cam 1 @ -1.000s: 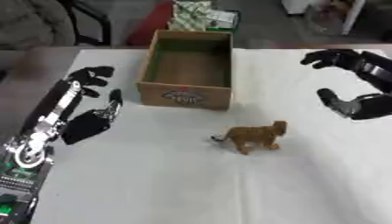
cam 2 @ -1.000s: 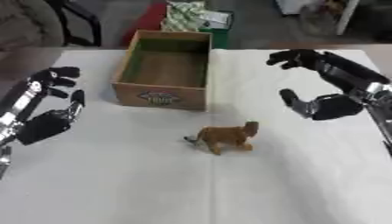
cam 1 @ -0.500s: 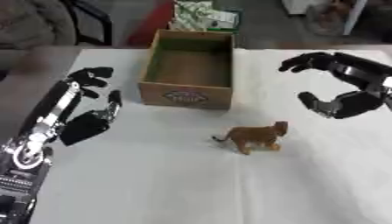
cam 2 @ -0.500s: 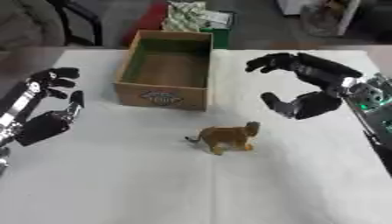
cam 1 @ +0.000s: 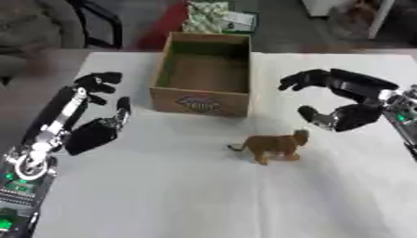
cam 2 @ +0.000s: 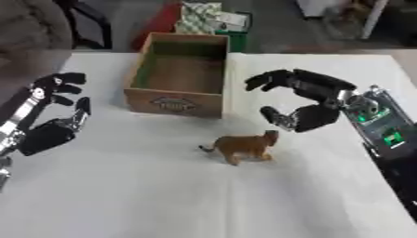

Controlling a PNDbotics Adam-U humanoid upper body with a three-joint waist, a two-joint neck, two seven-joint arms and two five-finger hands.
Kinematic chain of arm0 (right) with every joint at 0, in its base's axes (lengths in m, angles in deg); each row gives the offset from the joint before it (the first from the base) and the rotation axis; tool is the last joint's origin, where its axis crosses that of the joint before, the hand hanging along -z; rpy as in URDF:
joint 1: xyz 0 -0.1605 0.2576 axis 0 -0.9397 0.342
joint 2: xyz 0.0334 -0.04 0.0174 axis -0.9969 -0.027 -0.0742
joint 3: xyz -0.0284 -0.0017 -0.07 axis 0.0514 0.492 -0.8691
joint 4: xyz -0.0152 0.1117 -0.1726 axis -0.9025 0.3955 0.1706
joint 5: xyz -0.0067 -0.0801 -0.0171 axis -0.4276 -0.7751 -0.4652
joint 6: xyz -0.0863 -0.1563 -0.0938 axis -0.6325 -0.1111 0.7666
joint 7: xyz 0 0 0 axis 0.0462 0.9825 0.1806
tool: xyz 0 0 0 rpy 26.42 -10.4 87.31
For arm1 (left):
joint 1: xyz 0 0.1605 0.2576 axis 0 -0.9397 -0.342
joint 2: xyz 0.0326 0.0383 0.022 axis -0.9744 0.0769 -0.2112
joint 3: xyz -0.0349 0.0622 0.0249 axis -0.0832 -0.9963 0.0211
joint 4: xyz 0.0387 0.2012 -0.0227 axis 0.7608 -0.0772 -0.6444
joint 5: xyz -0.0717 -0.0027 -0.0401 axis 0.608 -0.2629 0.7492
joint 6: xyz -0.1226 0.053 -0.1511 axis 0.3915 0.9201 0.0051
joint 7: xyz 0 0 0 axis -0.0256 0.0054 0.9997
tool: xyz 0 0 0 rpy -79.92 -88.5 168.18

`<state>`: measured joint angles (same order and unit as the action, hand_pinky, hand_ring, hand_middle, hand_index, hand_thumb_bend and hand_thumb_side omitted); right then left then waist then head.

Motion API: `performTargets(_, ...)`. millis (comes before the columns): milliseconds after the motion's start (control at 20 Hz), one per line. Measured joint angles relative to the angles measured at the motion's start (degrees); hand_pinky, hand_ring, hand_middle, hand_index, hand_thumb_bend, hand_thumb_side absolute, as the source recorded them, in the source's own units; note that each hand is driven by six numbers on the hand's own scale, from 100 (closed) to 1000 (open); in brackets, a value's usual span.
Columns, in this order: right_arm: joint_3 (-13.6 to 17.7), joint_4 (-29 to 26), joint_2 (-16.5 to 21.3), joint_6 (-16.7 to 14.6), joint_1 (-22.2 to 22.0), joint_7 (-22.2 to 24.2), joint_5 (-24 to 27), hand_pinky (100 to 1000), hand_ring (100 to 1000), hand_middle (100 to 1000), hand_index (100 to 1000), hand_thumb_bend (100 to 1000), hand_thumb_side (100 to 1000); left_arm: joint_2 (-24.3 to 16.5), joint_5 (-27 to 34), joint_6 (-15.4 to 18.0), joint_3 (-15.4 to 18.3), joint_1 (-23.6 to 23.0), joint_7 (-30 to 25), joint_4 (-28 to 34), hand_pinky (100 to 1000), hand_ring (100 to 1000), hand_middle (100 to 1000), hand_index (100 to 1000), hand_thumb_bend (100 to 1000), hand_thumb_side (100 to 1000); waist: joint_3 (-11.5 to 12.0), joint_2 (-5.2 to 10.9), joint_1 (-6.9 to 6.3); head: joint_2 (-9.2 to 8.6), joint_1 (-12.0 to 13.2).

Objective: Pick up objects on the table and place them in the box.

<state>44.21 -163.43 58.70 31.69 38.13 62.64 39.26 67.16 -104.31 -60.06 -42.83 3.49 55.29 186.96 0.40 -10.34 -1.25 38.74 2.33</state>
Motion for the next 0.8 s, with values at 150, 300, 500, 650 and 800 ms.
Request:
performTargets(150,-0.44,1.43,-0.8,0.11,0.0,0.11,-0.95,870,924,845,967,100,679,0.0,0.01,-0.03,0.0,0.0,-0.03,0.0,752,826,815,903,100,478,0.03,0.04,-0.02,0.0,0.0)
performTargets(300,-0.88,2.8,-1.35,0.14,-0.01,0.14,-2.12,869,923,845,967,100,713,0.0,0.02,-0.03,-0.01,0.0,-0.05,-0.01,752,826,815,903,100,479,0.05,0.05,-0.03,0.0,0.0)
performTargets(500,-1.43,4.52,-1.87,0.12,-0.2,0.13,-3.52,868,922,844,968,100,750,0.0,0.03,-0.1,-0.01,0.0,-0.13,-0.01,753,826,815,903,100,479,0.05,0.05,-0.06,0.0,0.01)
performTargets(650,-1.79,5.54,-2.13,0.03,-0.35,0.04,-4.49,870,922,845,968,100,776,0.0,0.06,-0.11,-0.01,0.0,-0.15,-0.01,753,826,815,903,100,482,0.04,0.05,-0.11,0.0,0.01)
performTargets(800,-2.3,6.31,-2.35,-0.09,-0.37,-0.09,-5.69,872,920,846,969,100,794,0.0,0.2,-0.12,-0.02,0.0,-0.16,-0.02,753,826,815,904,100,483,0.03,0.05,-0.19,0.0,0.01)
